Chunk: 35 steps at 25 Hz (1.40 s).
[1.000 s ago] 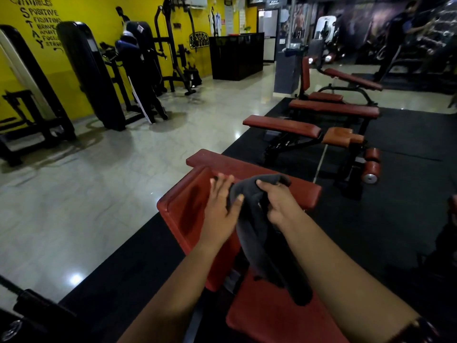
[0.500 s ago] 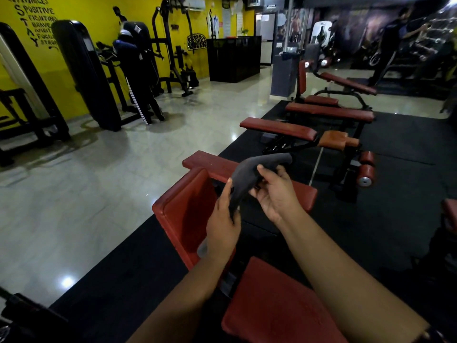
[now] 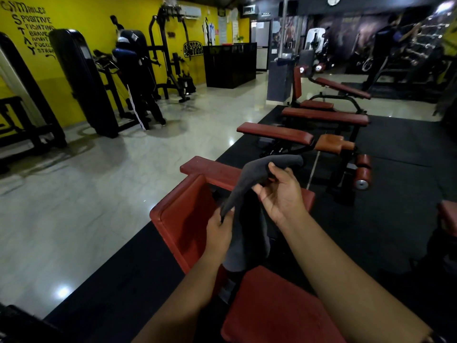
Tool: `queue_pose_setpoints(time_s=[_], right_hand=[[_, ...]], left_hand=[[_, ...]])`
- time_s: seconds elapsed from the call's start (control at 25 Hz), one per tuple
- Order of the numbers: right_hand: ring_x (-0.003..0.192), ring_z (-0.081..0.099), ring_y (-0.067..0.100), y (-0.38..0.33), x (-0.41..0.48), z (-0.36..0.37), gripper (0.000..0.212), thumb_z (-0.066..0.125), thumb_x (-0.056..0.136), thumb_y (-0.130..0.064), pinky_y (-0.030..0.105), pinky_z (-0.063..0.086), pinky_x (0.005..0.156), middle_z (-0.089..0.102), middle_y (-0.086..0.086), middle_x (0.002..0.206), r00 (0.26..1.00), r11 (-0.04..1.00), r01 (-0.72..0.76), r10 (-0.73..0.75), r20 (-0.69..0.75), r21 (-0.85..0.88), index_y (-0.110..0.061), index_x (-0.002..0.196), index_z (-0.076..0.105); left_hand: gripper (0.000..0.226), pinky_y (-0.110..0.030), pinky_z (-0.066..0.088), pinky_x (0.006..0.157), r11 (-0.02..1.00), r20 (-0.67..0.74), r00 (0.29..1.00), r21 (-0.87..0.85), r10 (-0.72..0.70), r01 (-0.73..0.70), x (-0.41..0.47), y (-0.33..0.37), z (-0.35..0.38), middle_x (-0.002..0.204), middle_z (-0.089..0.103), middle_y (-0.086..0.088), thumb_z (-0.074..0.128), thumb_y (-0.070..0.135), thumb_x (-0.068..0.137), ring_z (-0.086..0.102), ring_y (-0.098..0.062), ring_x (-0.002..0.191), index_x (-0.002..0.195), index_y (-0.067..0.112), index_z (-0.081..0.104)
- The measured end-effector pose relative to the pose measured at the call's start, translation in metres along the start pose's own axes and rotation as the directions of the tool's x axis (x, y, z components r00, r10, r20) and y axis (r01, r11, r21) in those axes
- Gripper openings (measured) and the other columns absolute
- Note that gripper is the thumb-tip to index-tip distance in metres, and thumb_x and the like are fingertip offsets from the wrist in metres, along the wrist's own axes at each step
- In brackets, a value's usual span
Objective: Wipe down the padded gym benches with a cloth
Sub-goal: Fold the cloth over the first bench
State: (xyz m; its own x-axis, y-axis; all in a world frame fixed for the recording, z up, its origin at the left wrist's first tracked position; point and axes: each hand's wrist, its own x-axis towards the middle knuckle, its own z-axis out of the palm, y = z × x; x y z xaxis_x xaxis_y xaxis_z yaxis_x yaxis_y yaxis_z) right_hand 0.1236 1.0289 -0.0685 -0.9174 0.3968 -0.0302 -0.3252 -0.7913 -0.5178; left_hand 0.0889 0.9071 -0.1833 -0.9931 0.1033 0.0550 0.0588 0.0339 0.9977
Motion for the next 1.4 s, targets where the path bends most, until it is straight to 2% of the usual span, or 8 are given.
queue_pose_setpoints(time_s=[0.12, 0.32, 0.48, 0.56, 0.72, 0.88, 1.04, 1.4], right_hand=[[0.084, 0.071, 0.020, 0.007, -0.009, -0.014, 0.022, 0.043, 0.095, 0.004, 0.041, 0.061, 0.070, 0.071, 0.012, 0.092, 0.998, 1.000, 0.019, -0.019, -0.053, -0.013, -0.003, 0.110, 0.057], [0.077, 0.065, 0.026, 0.052, -0.031, -0.070, 0.014, 0.048, 0.098, -0.005, 0.034, 0.059, 0.053, 0.065, 0.015, 0.092, 0.896, 0.963, -0.252, 0.194, -0.399, -0.097, -0.001, 0.106, 0.058], [0.076, 0.063, 0.025, 0.059, -0.050, -0.082, 0.042, 0.052, 0.096, -0.050, 0.036, 0.054, 0.061, 0.062, 0.011, 0.089, 0.677, 0.424, -0.725, 0.584, -0.449, -0.542, -0.008, 0.092, 0.058], [0.063, 0.061, 0.020, 0.045, -0.052, -0.074, 0.041, 0.055, 0.095, -0.047, 0.030, 0.051, 0.057, 0.060, 0.007, 0.070, 0.732, 0.245, -0.605, 0.546, -0.407, -0.758, -0.009, 0.078, 0.056], [0.052, 0.053, 0.014, 0.028, -0.033, -0.060, 0.032, 0.069, 0.089, -0.032, 0.027, 0.044, 0.053, 0.057, 0.006, 0.062, 0.973, 0.229, -0.154, 0.207, -0.106, -0.961, -0.009, 0.070, 0.057], [0.077, 0.051, 0.000, 0.040, -0.026, -0.049, 0.029, 0.079, 0.079, -0.033, 0.009, 0.038, 0.067, 0.056, -0.008, 0.089, 0.975, 0.091, 0.222, -0.013, 0.222, -0.971, -0.016, 0.093, 0.061], [0.103, 0.053, 0.016, 0.062, -0.031, -0.062, 0.049, 0.076, 0.081, -0.039, 0.021, 0.036, 0.075, 0.053, 0.000, 0.111, 0.957, -0.121, 0.291, 0.016, 0.291, -0.949, -0.014, 0.118, 0.054], [0.091, 0.059, 0.010, 0.062, -0.011, -0.057, 0.018, 0.075, 0.080, -0.008, 0.004, 0.036, 0.076, 0.063, -0.005, 0.096, 0.929, 0.055, 0.326, -0.205, 0.309, -0.944, -0.009, 0.098, 0.071]], left_hand=[[0.030, -0.034, 0.051, 0.086, 0.884, 0.175, 0.914, -0.241, -0.367, 0.401, 0.008, 0.016, 0.002, 0.110, 0.065, -0.008, 0.046, 0.026, 0.103, 0.062, -0.021, 0.097, 0.122, 0.007, 0.059], [0.035, -0.032, 0.050, 0.073, 0.784, 0.140, 0.885, -0.418, -0.444, 0.459, 0.027, 0.028, -0.011, 0.106, 0.064, -0.012, 0.041, 0.031, 0.105, 0.060, -0.019, 0.081, 0.119, 0.004, 0.058], [0.043, -0.036, 0.048, 0.087, 0.795, 0.095, 0.876, -0.383, -0.473, 0.471, 0.031, 0.028, -0.013, 0.124, 0.061, -0.013, 0.046, 0.033, 0.103, 0.059, -0.027, 0.110, 0.129, 0.000, 0.055], [0.035, -0.039, 0.048, 0.091, 0.845, 0.067, 0.905, -0.334, -0.420, 0.417, 0.034, 0.024, -0.017, 0.127, 0.062, -0.018, 0.046, 0.028, 0.103, 0.059, -0.032, 0.117, 0.125, 0.004, 0.059], [0.023, -0.034, 0.052, 0.090, 0.940, 0.102, 0.947, -0.132, -0.303, 0.315, 0.030, 0.032, -0.029, 0.113, 0.071, -0.012, 0.048, 0.022, 0.103, 0.067, -0.022, 0.099, 0.106, 0.014, 0.069], [0.028, -0.028, 0.055, 0.068, 0.906, 0.158, 0.920, -0.181, -0.358, 0.383, 0.017, 0.046, -0.022, 0.101, 0.073, -0.012, 0.044, 0.022, 0.104, 0.069, -0.021, 0.086, 0.109, 0.010, 0.069], [0.035, -0.023, 0.053, 0.051, 0.795, 0.195, 0.856, -0.317, -0.479, 0.517, 0.014, 0.055, -0.022, 0.099, 0.071, -0.012, 0.045, 0.032, 0.104, 0.070, -0.019, 0.077, 0.120, 0.007, 0.064], [0.028, -0.026, 0.050, 0.055, 0.832, 0.195, 0.866, -0.245, -0.460, 0.498, 0.004, 0.056, -0.016, 0.080, 0.071, -0.010, 0.046, 0.022, 0.102, 0.067, -0.021, 0.070, 0.112, 0.005, 0.067]])
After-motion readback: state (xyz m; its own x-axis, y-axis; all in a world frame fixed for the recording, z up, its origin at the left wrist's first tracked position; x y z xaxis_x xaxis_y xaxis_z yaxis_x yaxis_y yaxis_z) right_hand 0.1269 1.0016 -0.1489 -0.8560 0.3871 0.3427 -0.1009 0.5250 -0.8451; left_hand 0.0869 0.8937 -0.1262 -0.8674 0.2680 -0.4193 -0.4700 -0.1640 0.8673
